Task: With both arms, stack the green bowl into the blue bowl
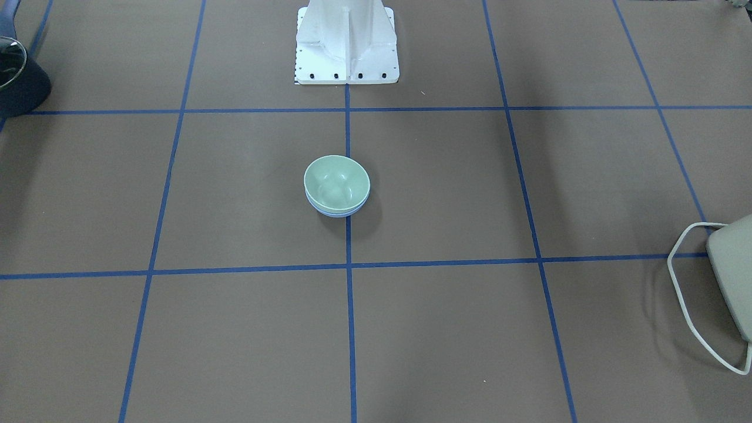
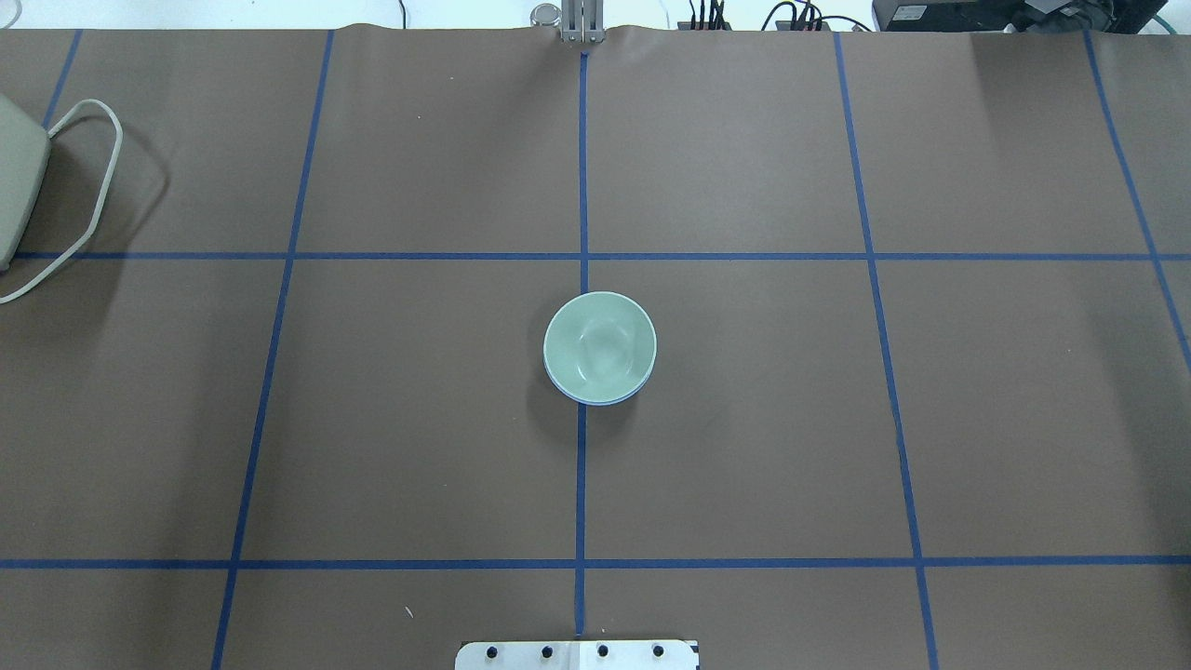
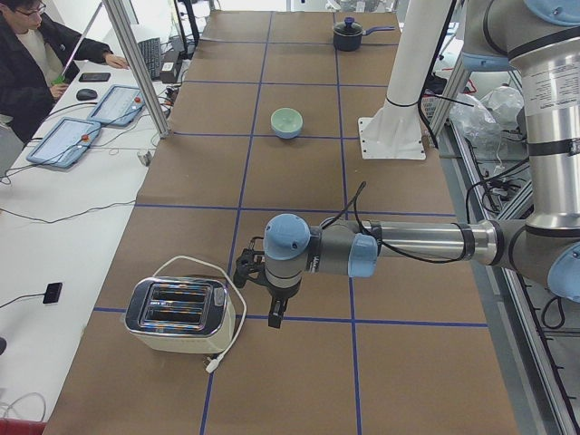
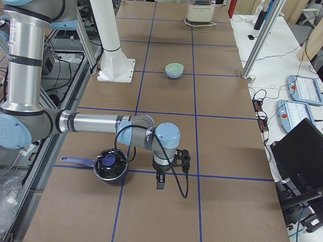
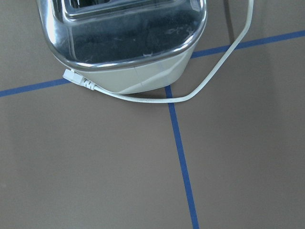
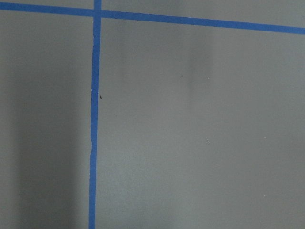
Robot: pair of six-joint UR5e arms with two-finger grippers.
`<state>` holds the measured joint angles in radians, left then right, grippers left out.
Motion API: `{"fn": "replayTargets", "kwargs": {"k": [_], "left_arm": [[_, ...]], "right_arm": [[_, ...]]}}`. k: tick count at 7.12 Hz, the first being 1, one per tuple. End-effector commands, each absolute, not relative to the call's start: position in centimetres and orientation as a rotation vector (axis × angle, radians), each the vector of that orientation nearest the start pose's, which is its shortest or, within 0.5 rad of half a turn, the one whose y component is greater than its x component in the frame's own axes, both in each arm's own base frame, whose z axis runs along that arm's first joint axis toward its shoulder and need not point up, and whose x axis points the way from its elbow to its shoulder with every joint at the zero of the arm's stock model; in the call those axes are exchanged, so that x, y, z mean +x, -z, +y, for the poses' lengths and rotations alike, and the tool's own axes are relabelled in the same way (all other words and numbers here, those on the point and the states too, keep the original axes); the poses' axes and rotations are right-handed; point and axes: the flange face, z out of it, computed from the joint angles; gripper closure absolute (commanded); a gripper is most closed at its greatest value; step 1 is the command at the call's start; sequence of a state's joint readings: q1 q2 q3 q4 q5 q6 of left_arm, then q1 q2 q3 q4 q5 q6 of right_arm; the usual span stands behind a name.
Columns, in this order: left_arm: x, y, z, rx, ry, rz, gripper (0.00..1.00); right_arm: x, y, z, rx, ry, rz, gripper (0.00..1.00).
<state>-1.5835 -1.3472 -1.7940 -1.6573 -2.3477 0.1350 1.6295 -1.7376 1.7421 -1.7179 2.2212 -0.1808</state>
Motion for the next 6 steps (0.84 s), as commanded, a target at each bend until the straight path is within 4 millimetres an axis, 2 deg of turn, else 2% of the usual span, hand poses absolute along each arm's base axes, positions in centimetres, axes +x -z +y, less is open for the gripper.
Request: {"fn": "replayTargets", "kwargs": {"k": [1,6], "left_arm": [[-6.9,-64.15,-39.88,0.133,-0.146,0.769,0.02],[-6.9,-64.07,-39.89,0.134,-0.145,0.769,0.02]], "right_arm": [[9.67,-67.34,-40.34,-0.058,0.072,-0.661,0.0],[9.67,-67.25,-40.47,-0.032,0.08,-0.658,0.0]]}}
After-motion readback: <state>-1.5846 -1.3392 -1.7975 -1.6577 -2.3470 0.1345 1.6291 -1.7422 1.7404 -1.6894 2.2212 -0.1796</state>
